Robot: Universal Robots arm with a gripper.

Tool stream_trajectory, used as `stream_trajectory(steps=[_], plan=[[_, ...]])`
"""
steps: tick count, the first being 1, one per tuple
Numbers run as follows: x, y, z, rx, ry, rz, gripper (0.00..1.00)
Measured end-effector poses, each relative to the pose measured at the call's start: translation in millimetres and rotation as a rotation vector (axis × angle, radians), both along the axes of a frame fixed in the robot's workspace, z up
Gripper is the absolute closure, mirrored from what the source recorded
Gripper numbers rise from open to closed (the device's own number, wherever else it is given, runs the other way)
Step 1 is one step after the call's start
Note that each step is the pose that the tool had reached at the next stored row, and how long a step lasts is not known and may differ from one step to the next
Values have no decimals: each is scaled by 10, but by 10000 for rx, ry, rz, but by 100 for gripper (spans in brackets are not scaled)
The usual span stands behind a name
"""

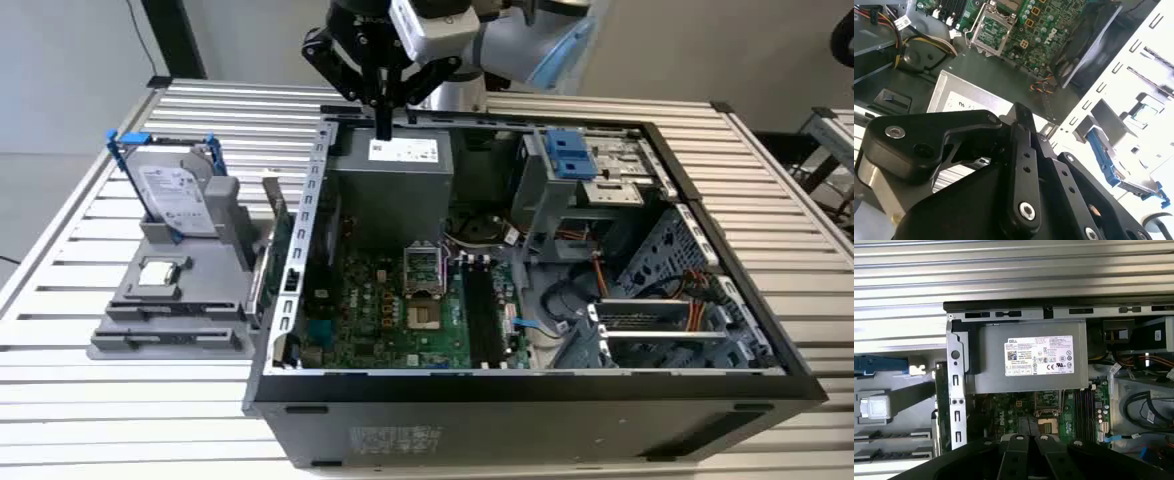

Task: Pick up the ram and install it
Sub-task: 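Reach for the ram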

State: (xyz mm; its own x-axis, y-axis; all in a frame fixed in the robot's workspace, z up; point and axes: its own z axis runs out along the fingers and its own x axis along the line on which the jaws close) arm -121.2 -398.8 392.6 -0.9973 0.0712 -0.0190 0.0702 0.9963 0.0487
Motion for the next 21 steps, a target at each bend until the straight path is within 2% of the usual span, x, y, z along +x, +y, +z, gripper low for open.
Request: stream_trajectory(steps=[13,21], plan=[[-2,0,0,0,2,-6,100],[-73,0,0,1,2,-6,100]])
